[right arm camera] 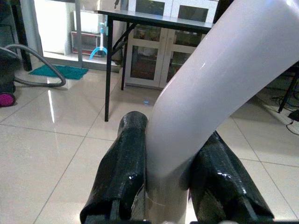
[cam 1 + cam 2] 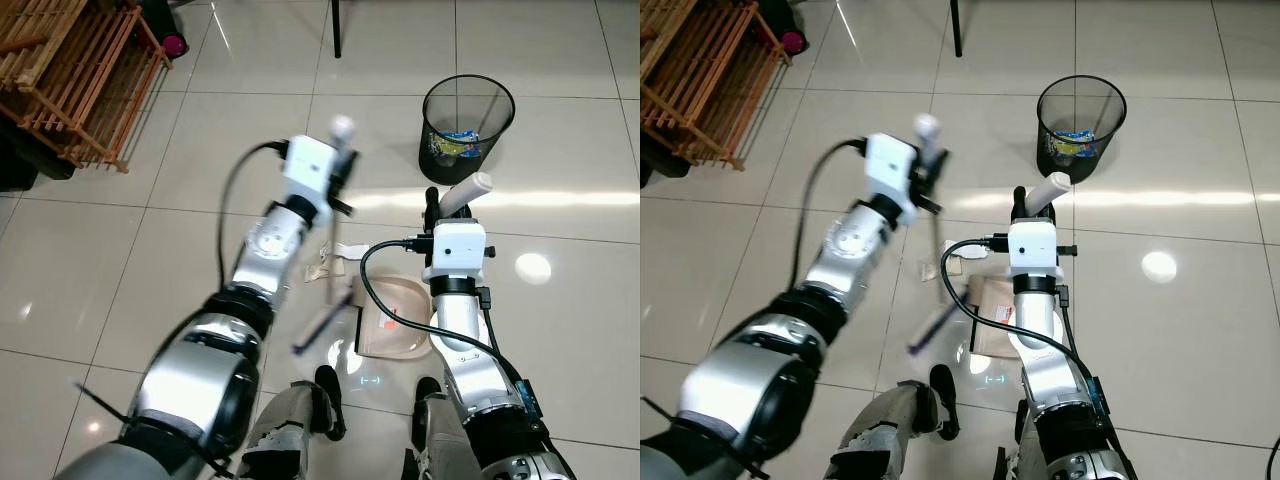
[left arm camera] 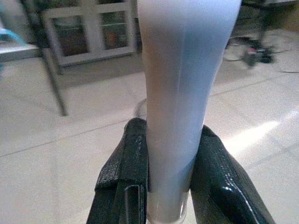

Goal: Sweep floor

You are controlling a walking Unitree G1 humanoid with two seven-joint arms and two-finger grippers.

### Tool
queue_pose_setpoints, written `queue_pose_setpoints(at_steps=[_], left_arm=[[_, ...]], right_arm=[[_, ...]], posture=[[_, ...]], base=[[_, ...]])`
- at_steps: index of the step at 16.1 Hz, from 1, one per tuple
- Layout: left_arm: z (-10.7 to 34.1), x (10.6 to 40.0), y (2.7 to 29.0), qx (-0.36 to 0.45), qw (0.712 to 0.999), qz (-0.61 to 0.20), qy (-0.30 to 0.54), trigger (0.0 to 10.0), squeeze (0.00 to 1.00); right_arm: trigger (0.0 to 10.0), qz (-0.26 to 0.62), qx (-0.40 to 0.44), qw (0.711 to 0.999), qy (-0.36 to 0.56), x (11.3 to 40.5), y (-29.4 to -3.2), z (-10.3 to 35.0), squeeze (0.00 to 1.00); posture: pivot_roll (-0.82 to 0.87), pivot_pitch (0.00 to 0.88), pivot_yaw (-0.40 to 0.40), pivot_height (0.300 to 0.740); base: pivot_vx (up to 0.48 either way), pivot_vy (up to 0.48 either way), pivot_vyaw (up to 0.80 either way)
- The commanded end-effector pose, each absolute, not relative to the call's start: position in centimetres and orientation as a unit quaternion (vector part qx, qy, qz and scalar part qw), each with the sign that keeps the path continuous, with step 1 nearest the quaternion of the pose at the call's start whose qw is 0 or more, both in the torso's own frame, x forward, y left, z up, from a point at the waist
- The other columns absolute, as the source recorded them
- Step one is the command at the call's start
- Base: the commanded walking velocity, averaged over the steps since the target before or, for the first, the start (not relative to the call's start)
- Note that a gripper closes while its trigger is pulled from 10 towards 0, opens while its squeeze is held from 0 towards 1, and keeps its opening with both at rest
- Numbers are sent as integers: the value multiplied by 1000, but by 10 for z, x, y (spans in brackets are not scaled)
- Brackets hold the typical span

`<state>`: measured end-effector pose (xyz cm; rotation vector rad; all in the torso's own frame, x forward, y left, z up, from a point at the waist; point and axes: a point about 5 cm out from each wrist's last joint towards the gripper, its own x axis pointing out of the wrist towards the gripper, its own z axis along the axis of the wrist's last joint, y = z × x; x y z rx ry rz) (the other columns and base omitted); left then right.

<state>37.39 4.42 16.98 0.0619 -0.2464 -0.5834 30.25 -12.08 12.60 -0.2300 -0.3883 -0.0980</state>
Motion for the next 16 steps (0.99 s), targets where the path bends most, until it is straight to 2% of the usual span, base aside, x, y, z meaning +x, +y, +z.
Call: queue_pose_setpoints(at_steps=[1, 3, 7, 11, 12, 14, 16], left_arm=[[162, 368, 40, 28, 944, -310, -113, 10000, 0], [158, 359, 26, 18, 932, -340, -124, 10000, 0], [172, 356, 16, 6, 920, -357, -162, 10000, 0], [188, 351, 22, 13, 903, -375, -210, 10000, 0], [197, 348, 35, 26, 895, -380, -231, 10000, 0], [200, 348, 41, 28, 894, -379, -236, 10000, 0], [228, 346, 88, 18, 910, -336, -242, 10000, 0]], right_arm=[[10000, -50, -113, 978, -169, 297, -121, 116, 0], [10000, -46, -109, 979, -166, 296, -119, 116, 0], [10000, -42, -105, 981, -156, 293, -120, 110, 0], [10000, -51, -101, 983, -144, 293, -130, 106, 0], [10000, -72, -94, 984, -135, 293, -139, 104, 0], [10000, -80, -91, 984, -131, 294, -144, 103, 0], [10000, -141, -81, 978, -129, 299, -176, 111, 0]], posture=[[27, 344, 188, 740], [25, 340, 182, 740], [31, 323, 163, 740], [39, 298, 149, 740], [44, 284, 148, 740], [44, 272, 150, 740], [35, 244, 154, 740]], base=[[0, 0, 0], [0, 0, 0], [0, 0, 0], [0, 0, 0], [0, 0, 0], [0, 0, 0], [0, 0, 0]])
